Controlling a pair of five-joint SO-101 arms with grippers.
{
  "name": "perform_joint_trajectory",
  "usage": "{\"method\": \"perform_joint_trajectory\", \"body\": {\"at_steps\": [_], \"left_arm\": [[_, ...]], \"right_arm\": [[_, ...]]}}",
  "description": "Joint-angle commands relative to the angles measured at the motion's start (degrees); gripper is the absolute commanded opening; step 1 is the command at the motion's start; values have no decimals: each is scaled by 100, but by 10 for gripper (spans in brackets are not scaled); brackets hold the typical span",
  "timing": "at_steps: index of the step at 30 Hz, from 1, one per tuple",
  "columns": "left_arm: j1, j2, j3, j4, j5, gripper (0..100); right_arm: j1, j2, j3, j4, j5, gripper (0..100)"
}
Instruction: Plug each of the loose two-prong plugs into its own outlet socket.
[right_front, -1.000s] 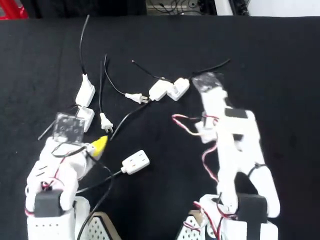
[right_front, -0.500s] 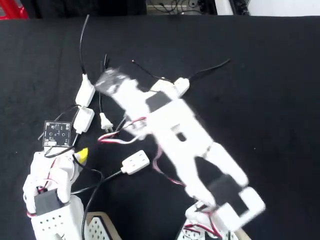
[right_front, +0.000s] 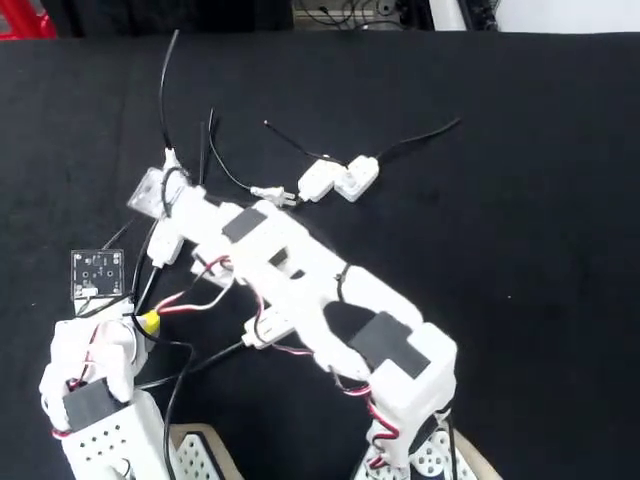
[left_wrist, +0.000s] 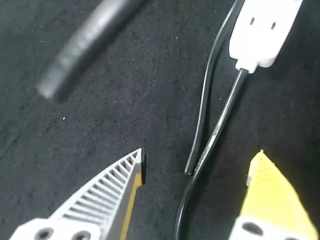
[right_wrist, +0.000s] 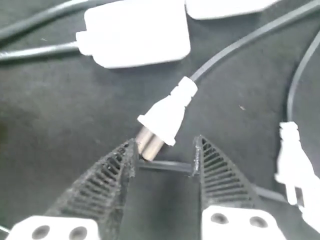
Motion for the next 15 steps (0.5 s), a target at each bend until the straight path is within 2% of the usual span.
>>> {"method": "perform_joint_trajectory", "body": {"at_steps": [1,7,15], "left_arm": [[-75,-26,-22,-26,-53,328],[-66,-26,48,-35,-62,328],[-57,-26,66,-35,-105,328]], "right_arm": [[-211,48,-312,-360,-44,181],[-185,462,-312,-879,-255,261],[185,549,-479,-932,-299,265]]}}
